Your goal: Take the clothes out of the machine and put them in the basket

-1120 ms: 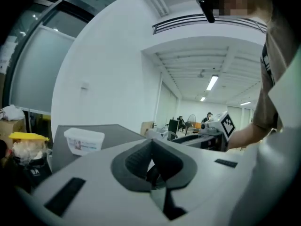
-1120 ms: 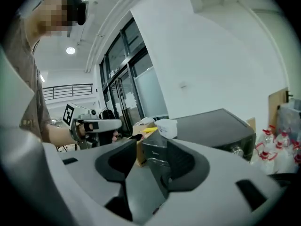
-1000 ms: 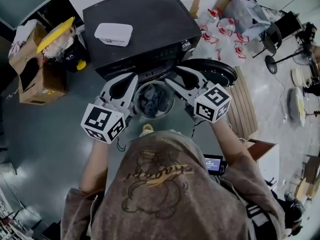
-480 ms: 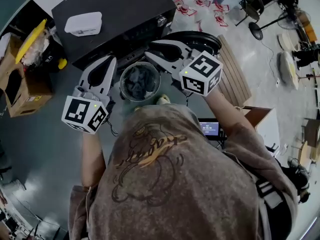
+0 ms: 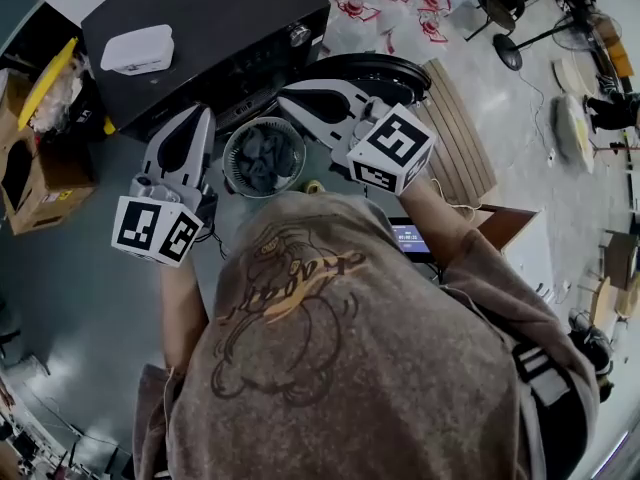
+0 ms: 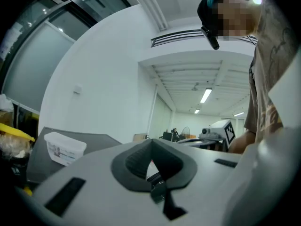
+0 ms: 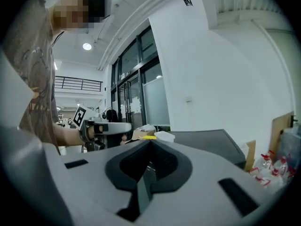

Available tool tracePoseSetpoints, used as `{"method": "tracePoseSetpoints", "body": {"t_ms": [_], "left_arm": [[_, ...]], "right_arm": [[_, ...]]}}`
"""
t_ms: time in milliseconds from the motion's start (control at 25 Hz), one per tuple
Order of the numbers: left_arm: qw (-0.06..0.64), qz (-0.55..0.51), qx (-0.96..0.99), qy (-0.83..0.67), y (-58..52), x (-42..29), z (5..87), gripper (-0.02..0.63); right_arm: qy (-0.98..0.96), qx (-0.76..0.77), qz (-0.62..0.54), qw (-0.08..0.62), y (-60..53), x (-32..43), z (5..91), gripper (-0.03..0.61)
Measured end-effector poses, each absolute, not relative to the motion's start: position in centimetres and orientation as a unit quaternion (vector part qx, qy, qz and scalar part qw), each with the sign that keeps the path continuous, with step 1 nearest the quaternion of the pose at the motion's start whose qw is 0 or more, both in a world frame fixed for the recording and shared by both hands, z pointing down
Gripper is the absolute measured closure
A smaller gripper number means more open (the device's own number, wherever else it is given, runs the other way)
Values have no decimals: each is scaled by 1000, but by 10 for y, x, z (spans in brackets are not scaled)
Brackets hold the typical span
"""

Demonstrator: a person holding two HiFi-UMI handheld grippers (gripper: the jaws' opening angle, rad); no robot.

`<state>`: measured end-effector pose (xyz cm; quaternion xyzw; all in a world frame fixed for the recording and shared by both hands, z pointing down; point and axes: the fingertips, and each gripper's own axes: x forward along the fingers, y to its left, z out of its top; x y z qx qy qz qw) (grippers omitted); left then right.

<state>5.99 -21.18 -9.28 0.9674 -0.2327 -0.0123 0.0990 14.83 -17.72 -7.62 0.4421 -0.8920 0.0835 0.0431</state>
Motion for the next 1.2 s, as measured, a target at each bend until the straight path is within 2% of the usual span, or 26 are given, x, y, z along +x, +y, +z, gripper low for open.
{"method": "tracePoseSetpoints", "body": {"t_ms": [440,1200], "left_arm": [[86,-11,959,-271,-218,69,-56,607],[107,-9,933,-343,-232,56,-48,607]], "right_arm": [[-876,469,111,16,-191,167,-33,583],[-866,488,112,8,-202,179,-30,583]]}}
